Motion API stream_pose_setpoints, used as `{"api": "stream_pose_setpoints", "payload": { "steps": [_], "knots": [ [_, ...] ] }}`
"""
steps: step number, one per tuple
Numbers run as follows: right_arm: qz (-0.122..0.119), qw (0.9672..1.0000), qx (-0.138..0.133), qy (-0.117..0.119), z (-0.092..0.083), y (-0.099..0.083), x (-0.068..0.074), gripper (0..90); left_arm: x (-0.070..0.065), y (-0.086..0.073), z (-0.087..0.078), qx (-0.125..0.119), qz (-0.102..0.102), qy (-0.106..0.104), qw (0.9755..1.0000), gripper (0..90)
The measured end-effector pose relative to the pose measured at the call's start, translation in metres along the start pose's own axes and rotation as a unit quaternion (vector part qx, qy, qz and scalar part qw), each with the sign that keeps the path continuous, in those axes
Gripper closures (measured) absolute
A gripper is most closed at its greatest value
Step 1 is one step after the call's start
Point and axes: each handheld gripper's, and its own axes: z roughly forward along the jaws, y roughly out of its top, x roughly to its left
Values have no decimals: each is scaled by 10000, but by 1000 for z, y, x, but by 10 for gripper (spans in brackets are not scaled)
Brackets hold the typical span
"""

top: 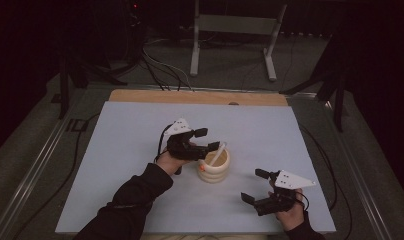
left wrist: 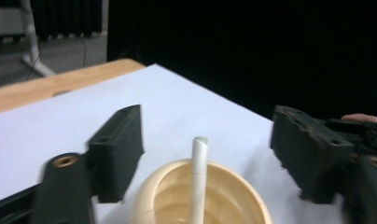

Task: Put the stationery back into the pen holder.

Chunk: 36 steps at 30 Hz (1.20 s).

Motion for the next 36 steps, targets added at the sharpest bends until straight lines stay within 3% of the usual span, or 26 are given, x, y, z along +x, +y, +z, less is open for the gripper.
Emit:
{"api": "stream_pose_setpoints", "payload": {
  "steps": [1,4,9,13,16,19,26,36],
  "knots": [
    [0,10000,-1,-1,0,0,0,0,0,1,-1,27,20,108,9999,195],
    [1,10000,-2,-3,0,0,0,0,2,3,-6,48,-112,129,9998,141],
    [11,10000,9,0,0,0,0,0,7,7,-15,219,-225,397,9987,17],
    [21,10000,13,0,1,0,0,0,11,8,-22,341,-319,468,9978,5],
    [11,10000,16,3,1,0,1,0,13,8,-28,400,-272,528,9974,5],
    [28,10000,10,3,1,0,0,0,15,7,-37,451,-333,407,9976,5],
    [49,10000,-7,17,1,0,0,0,21,5,-56,420,-667,400,9961,5],
    [39,10000,-23,9,0,0,1,0,31,-10,-82,423,-689,735,9940,6]
  ]
}}
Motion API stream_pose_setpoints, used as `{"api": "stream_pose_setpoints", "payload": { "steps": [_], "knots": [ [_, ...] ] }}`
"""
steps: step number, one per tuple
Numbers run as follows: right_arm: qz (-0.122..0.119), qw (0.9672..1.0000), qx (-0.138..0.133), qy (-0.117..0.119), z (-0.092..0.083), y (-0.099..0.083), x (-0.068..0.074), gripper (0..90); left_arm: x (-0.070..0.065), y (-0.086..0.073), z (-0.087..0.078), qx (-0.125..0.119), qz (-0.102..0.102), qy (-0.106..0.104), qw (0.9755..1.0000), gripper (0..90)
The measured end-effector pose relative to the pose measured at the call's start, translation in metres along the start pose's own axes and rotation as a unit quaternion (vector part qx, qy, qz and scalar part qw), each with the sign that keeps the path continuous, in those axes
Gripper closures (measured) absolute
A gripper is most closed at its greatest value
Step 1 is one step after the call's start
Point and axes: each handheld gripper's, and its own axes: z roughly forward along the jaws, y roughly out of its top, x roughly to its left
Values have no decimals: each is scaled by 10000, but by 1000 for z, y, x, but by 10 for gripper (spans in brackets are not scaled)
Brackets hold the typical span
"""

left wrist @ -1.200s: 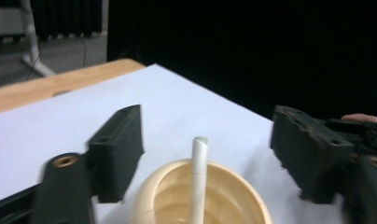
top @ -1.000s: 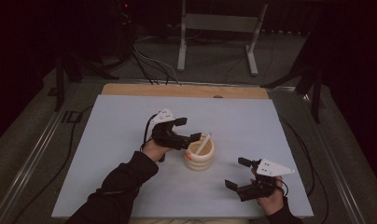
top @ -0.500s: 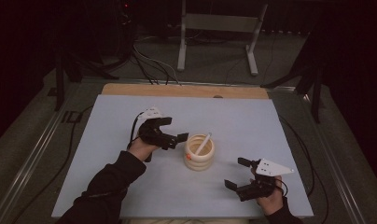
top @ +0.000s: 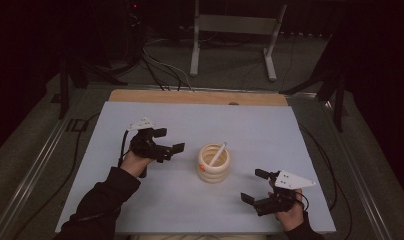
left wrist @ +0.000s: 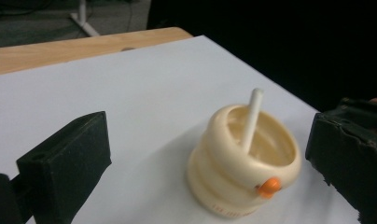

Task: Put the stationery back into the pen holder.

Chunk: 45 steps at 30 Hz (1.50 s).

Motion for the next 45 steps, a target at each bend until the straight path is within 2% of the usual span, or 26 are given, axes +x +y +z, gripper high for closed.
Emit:
{"api": "stream_pose_setpoints", "payload": {
  "steps": [7,10,16,28,32,34,40,45],
  "knots": [
    [-4,10000,24,3,1,0,0,0,5,-21,-9,71,64,147,9998,6],
    [-5,10000,18,-6,1,0,0,0,6,-27,-12,86,23,182,9998,6],
    [-17,10000,35,-3,1,0,1,0,12,-47,-25,18,-161,177,9997,6],
    [3,10000,50,-7,2,-1,1,0,18,-87,-43,53,-474,200,9987,6],
    [-10,10000,45,-9,2,0,1,0,18,-99,-49,-11,-438,339,9985,6],
    [-10,10000,49,-5,2,-1,1,0,18,-103,-53,-14,-490,318,9983,6],
    [8,10000,44,4,2,-1,1,0,13,-115,-67,-8,-480,374,9981,6],
    [12,10000,59,22,3,-1,0,0,10,-126,-81,-119,-533,432,9976,7]
  ]
}}
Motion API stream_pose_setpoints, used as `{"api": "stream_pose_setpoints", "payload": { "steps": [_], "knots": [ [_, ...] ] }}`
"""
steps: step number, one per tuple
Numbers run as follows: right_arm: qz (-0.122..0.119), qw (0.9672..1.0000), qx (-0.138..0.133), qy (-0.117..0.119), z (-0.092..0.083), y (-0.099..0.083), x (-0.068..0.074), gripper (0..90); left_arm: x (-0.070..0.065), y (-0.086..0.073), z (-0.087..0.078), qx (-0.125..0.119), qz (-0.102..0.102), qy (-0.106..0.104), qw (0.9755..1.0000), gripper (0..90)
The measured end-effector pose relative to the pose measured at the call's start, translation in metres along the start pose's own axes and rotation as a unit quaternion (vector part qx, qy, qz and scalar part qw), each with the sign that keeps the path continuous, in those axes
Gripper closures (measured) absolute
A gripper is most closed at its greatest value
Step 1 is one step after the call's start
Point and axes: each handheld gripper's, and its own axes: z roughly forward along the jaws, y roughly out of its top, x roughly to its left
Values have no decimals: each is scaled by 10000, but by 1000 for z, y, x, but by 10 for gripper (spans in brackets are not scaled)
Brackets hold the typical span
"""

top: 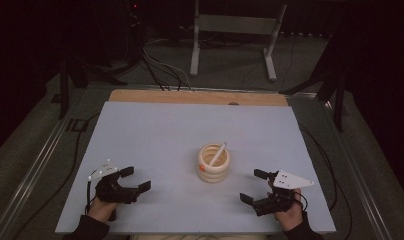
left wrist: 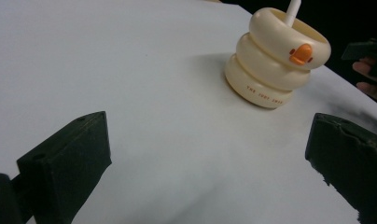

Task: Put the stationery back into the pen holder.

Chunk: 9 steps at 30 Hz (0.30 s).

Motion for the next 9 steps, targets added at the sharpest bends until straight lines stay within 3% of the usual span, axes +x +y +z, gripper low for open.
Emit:
{"api": "stream_pose_setpoints", "payload": {
  "steps": [9],
  "knots": [
    [1,10000,20,16,0,0,0,0,-1,-8,-14,-92,162,58,9998,7]
  ]
}}
